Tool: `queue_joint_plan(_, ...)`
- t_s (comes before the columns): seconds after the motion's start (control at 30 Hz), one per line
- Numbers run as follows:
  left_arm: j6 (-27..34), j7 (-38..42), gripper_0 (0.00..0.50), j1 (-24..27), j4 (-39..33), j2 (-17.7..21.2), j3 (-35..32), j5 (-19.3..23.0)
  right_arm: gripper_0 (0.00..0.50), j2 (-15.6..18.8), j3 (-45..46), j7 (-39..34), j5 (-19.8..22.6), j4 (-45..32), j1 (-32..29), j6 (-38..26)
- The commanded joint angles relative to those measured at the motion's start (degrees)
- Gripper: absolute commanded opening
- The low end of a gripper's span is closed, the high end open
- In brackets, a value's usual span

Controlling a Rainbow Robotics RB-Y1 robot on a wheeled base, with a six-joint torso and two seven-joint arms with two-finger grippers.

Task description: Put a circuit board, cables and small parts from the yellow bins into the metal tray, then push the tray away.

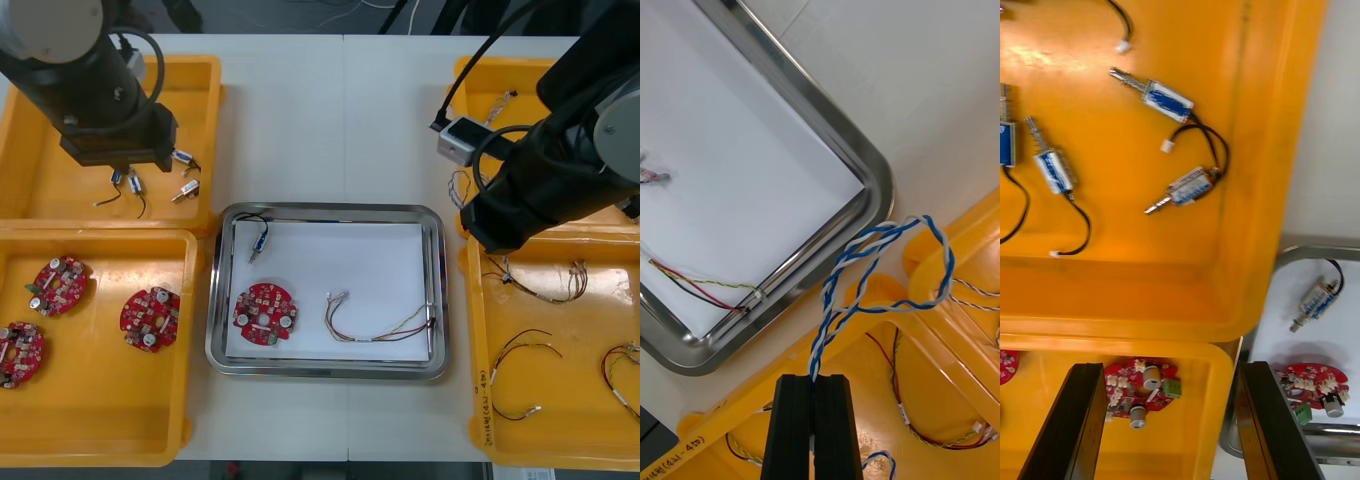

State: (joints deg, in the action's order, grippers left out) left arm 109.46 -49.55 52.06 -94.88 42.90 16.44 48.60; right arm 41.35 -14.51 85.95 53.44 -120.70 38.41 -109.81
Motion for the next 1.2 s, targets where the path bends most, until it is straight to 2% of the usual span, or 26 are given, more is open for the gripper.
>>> queue_joint_plan(0.03,0.5,-5.9,0.5,2.8,5.0,3.8,-4.7,-1.2,0.0,-0.5,-7.3,3.1,0.0,-1.6,5.6,-0.2)
queue_joint_plan(0.33,0.2,-15.3,0.5,3.7,13.2,5.4,-6.5,-3.8,0.0,-7.5,-18.3,5.6,-5.5,0.2,13.5,-0.2)
queue_joint_plan(0.57,-2.8,-21.6,0.5,6.1,19.5,5.4,-6.5,-4.9,0.0,-12.2,-24.8,17.2,-11.0,6.4,18.9,-0.2)
queue_joint_plan(0.93,-8.2,-33.2,0.5,7.5,26.2,5.4,-6.5,-5.1,0.0,-13.6,-25.7,32.3,-10.2,15.5,18.6,2.2)
queue_joint_plan(1.2,-9.6,-38.9,0.5,9.3,32.2,5.2,-6.6,-5.2,0.0,-15.8,-25.7,34.2,-10.6,20.8,18.5,4.5)
